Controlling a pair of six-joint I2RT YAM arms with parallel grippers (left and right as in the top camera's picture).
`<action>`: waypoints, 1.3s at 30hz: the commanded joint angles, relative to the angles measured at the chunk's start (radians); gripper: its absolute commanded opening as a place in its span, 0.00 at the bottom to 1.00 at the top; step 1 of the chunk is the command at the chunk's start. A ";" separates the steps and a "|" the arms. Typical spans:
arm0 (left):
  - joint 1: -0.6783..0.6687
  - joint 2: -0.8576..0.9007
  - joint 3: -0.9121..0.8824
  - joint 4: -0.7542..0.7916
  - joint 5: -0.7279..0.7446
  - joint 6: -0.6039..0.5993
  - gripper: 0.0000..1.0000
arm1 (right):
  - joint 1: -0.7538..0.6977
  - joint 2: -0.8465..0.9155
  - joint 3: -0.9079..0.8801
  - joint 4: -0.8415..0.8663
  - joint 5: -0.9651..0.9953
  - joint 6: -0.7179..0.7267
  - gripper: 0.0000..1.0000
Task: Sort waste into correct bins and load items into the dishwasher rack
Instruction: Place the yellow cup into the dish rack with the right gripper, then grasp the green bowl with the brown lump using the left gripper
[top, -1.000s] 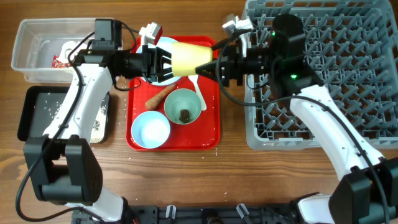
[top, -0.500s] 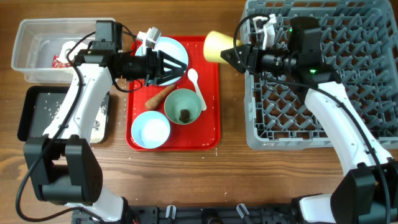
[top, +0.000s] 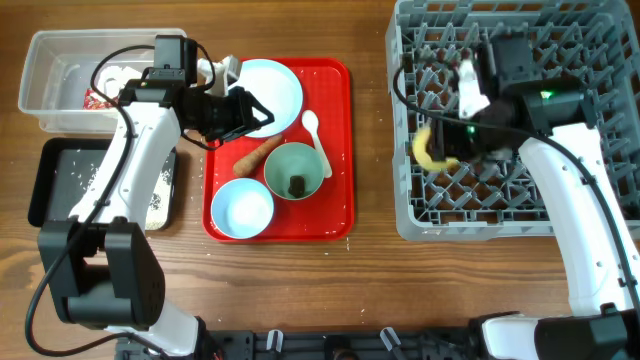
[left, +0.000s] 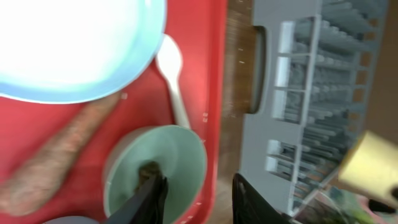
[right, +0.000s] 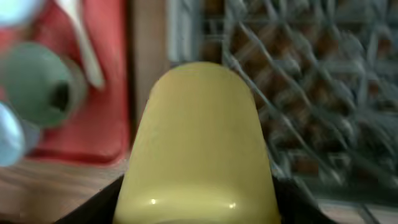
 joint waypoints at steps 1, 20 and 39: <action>-0.002 -0.016 0.014 -0.009 -0.098 0.006 0.35 | 0.003 -0.003 0.009 -0.077 0.108 0.013 0.29; -0.002 -0.016 0.014 -0.010 -0.112 0.006 0.36 | 0.003 0.026 -0.291 0.093 0.001 0.013 0.75; -0.128 -0.010 0.014 -0.013 -0.279 0.021 0.41 | 0.003 0.023 0.025 0.209 -0.130 0.059 0.84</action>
